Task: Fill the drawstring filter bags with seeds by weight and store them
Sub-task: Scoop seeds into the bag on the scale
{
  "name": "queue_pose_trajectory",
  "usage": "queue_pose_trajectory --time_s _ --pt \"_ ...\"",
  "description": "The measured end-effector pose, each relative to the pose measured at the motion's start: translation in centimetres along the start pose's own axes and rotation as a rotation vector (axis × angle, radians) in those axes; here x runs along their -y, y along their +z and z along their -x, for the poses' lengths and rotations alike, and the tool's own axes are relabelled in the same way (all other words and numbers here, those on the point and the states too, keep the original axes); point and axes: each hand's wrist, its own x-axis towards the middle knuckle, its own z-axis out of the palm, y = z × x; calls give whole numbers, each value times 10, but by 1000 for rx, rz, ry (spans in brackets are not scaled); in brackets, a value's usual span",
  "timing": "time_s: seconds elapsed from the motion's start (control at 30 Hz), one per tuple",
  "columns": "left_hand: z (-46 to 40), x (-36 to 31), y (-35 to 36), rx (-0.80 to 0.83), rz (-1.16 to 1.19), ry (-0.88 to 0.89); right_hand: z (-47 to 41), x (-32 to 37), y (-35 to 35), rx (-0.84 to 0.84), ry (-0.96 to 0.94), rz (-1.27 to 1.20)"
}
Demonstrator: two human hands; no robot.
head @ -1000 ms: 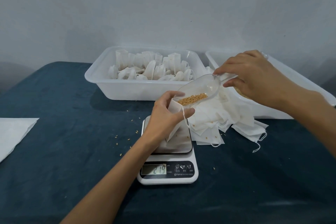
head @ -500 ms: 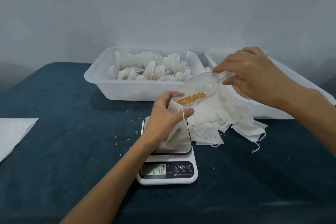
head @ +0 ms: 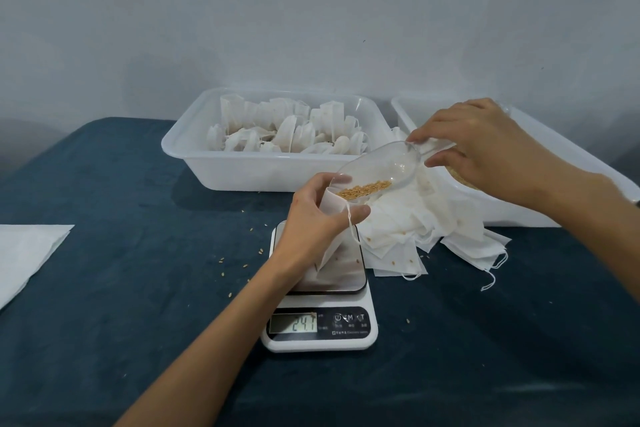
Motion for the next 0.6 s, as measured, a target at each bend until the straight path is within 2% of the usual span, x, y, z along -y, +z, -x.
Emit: queue_pose_trajectory --time_s 0.17,0.33,0.47,0.6 --pt "1 -3 0 -7 14 -13 8 -5 9 103 188 -257" --pt "1 -3 0 -14 13 -20 16 -23 11 84 366 -490" --pt "0 1 -1 -10 22 -35 21 -54 17 -3 514 -464" --pt "-1 4 0 -8 30 -54 30 -91 38 -20 773 -282"
